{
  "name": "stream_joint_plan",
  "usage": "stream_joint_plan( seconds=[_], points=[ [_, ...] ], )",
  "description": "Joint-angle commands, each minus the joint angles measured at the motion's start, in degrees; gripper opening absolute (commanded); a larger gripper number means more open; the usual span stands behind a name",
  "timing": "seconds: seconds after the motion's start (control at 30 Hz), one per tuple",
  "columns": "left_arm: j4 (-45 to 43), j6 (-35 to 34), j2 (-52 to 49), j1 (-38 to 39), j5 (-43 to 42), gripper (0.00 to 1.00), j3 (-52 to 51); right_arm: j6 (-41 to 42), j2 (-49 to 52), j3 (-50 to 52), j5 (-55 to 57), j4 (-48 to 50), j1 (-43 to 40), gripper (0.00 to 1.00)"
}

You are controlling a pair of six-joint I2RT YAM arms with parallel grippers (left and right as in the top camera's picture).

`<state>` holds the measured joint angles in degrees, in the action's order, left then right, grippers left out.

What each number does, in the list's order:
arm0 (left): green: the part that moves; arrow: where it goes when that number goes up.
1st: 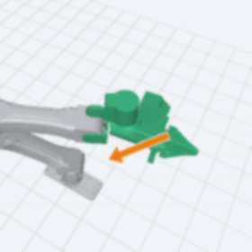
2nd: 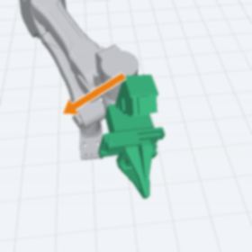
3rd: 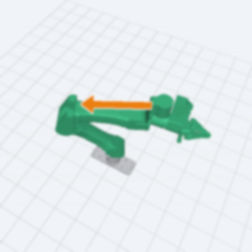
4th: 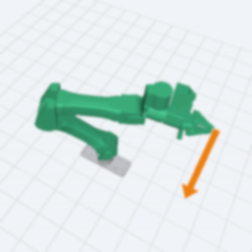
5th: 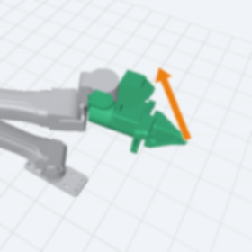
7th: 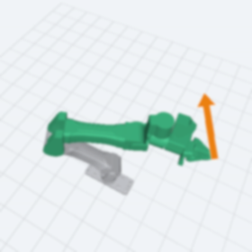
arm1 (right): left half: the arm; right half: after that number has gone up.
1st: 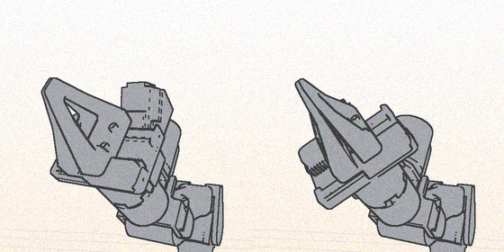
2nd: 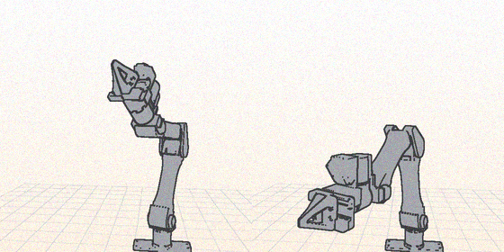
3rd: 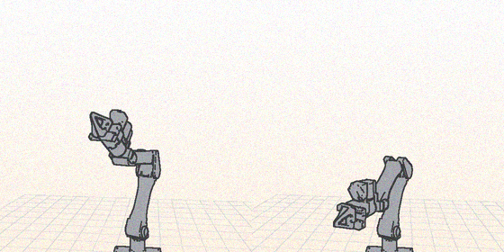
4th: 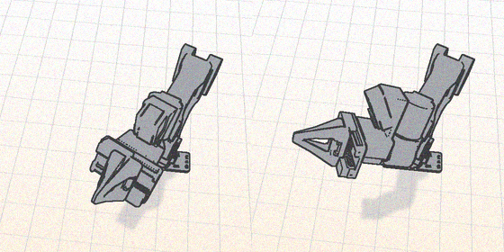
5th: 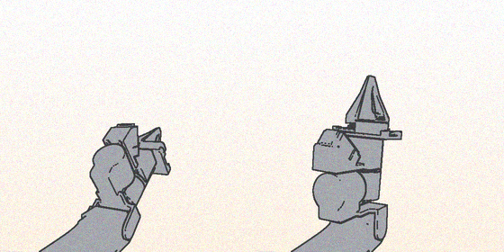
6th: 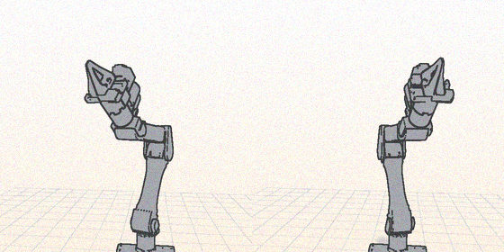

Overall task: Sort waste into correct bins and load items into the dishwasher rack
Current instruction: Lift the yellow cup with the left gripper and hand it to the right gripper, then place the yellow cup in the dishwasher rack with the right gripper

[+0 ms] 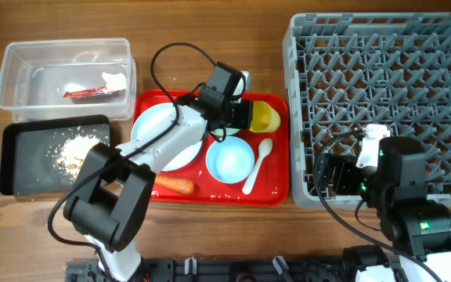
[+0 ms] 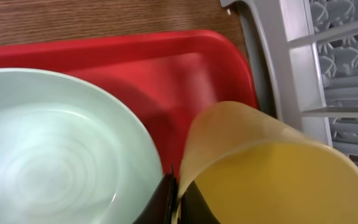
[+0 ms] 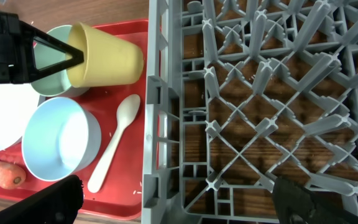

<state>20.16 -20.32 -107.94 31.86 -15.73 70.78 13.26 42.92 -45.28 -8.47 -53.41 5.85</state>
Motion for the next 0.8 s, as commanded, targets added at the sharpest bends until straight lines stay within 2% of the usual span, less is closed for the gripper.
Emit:
stream_joint_plan(
  seconds=[0.0,0.07,0.13,0.17,0.2,0.3,0.37,0.5,0.63,0.77],
  points=[
    [0.5,-3.1,6.5,-3.4,-5.7,0.04,0.5,1.0,0.0,-1.0,3.0,0.0,0.2,1.0],
    [0.4,-5.9,10.0,-8.0,-19.0,0.04,0.5,5.4,0.0,-1.0,7.5,1.3,0.2,1.0],
    [0.4,-7.2,11.0,-13.1,-34.8,0.04,0.5,4.5,0.4,-1.0,4.3,6.3,0.2,1.0],
    [0.5,-7.1,10.9,-16.3,-47.5,0.04,0.5,-1.6,2.6,-1.0,-7.9,12.5,0.2,1.0],
    [0.4,-7.1,10.9,-18.1,-55.4,0.04,0.5,-6.4,4.5,-1.0,-18.1,15.5,0.2,1.0],
    [0.5,-7.1,10.9,-18.1,-61.9,0.04,0.5,-12.4,11.1,-1.0,-35.9,21.3,0.2,1.0],
    [0.5,-7.1,10.9,-17.3,-62.9,0.04,0.5,-12.5,13.9,-1.0,-37.2,23.1,0.2,1.0],
    [0.5,-7.1,10.9,-14.5,-62.9,0.04,0.5,-14.9,18.5,-1.0,-46.5,30.1,0.2,1.0],
    [0.5,-7.1,10.9,-13.2,-62.6,0.04,0.5,-14.8,19.0,-1.0,-48.7,35.5,0.2,1.0],
    [0.5,-7.1,10.9,-13.2,-62.6,0.04,0.5,-14.5,19.0,-1.0,-56.0,42.2,0.2,0.99]
  ],
)
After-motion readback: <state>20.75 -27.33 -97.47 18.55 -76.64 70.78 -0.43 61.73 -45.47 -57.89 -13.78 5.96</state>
